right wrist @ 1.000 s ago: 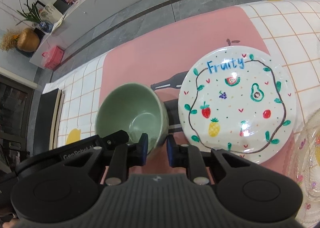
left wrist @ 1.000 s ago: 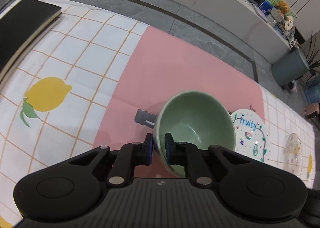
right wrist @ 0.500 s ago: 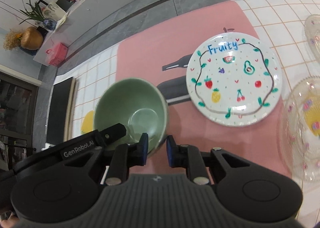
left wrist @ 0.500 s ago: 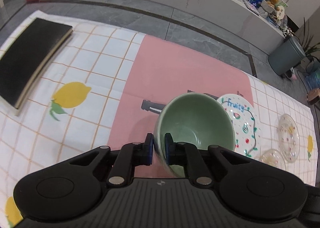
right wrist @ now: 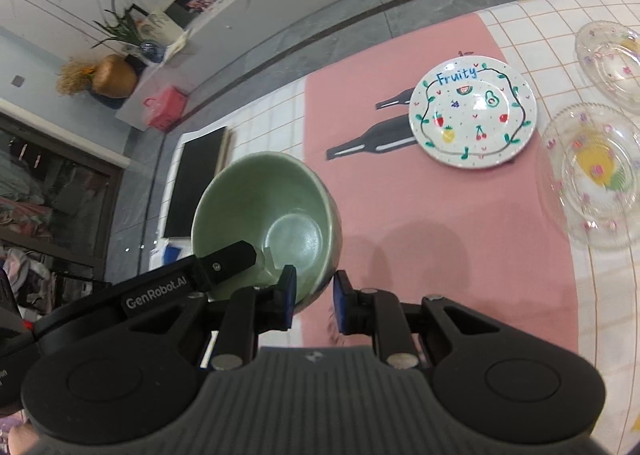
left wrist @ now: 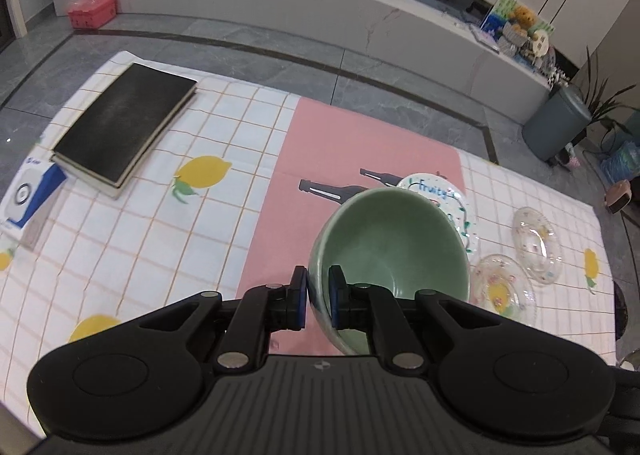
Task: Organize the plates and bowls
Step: 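Carry the green bowl with both grippers over the steel bowl stack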
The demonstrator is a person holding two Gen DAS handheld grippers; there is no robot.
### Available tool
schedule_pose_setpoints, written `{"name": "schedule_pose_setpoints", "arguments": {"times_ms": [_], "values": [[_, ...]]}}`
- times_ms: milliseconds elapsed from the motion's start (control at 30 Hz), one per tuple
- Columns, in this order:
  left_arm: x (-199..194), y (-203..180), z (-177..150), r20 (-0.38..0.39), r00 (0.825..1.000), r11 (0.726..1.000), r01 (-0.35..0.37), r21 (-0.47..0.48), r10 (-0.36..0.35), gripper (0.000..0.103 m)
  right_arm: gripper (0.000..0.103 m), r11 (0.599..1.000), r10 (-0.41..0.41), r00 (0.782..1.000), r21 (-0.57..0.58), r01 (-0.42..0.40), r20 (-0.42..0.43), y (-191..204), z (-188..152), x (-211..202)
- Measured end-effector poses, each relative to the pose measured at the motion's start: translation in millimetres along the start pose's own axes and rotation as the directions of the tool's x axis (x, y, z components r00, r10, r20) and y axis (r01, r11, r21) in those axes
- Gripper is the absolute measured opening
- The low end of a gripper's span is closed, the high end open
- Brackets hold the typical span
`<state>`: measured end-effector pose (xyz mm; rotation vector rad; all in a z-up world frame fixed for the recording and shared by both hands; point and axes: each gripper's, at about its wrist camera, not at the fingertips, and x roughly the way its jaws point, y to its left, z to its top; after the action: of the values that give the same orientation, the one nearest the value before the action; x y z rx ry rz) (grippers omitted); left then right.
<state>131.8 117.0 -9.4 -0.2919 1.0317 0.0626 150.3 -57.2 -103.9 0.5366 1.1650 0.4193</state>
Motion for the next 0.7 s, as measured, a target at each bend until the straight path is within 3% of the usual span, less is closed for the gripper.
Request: {"name": "schedule_pose_setpoints", "arguments": {"times_ms": [333, 700], "values": [[-56.4, 5.0, -50.7, 0.067, 0.997, 0.999, 0.03, -0.035, -0.028, 0.011, 0.018, 0.996, 0.041, 0.999, -0.081, -0.041, 0.008, 8.5, -56.4, -50.7], [-71.2, 35.9, -104.8, 0.053, 0.998, 0.991, 0.037, -0.128, -0.031, 0.012, 0.018, 0.99, 0.05, 0.997, -0.125, -0.057, -0.063, 6.0, -103.5, -52.8]]}}
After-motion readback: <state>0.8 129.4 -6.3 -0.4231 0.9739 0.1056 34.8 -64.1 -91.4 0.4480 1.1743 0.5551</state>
